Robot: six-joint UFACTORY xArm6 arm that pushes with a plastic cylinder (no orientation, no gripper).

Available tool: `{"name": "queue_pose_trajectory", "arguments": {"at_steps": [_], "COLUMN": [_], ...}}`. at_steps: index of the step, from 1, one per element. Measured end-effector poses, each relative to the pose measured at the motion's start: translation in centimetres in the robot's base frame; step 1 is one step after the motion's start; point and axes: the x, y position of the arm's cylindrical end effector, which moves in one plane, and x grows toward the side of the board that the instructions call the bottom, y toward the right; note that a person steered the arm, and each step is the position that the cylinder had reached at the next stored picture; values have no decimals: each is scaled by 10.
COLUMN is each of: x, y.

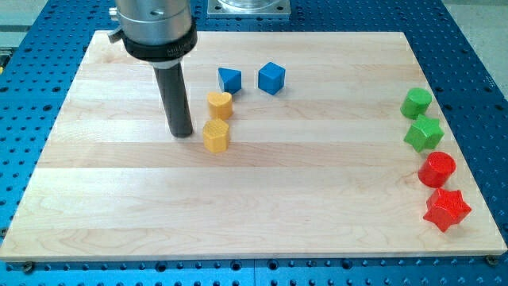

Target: Move the cube above the triangle

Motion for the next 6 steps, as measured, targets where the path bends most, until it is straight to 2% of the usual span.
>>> {"name": "queue_pose_trajectory", "arguments": {"at_steps": [1, 2, 3, 4, 5, 6], "x": [-20, -49, -61, -125, -180, -158], "y": [33, 33, 24, 37, 98, 199]}}
